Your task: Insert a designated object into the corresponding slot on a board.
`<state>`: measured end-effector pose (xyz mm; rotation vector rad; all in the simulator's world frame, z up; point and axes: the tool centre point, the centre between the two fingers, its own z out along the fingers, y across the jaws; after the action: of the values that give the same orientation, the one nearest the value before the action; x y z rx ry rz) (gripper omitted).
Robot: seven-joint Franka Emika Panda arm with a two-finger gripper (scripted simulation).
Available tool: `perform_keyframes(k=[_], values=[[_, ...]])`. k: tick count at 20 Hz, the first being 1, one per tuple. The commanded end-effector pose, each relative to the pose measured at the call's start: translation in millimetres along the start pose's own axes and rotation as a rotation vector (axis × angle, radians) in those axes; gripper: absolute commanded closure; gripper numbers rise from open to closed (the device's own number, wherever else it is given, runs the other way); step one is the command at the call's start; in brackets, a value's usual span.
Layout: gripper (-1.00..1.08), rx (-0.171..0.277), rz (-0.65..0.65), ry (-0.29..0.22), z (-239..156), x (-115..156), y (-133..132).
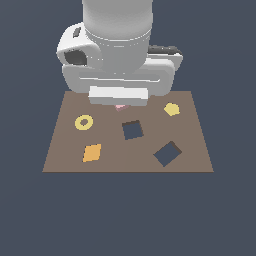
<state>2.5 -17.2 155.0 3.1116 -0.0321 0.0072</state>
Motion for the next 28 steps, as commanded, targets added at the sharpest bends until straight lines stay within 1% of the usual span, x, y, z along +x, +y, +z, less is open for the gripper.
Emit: perform_keyframes(k=[1, 6, 12, 20, 28], values=[[-0.92, 0.000, 0.000, 0.000, 0.0, 0.0, 0.0], [-0.92, 0.001, -0.018, 0.000, 3.4, -3.4, -0.4], [-0.92, 0.005, -0.084, 0.001, 16.1, -16.4, -1.5], [-0.92, 0.014, -0.242, 0.002, 46.8, -47.4, -0.6], [-0.92, 0.024, -0.417, 0.003, 81.1, -80.2, 6.3]])
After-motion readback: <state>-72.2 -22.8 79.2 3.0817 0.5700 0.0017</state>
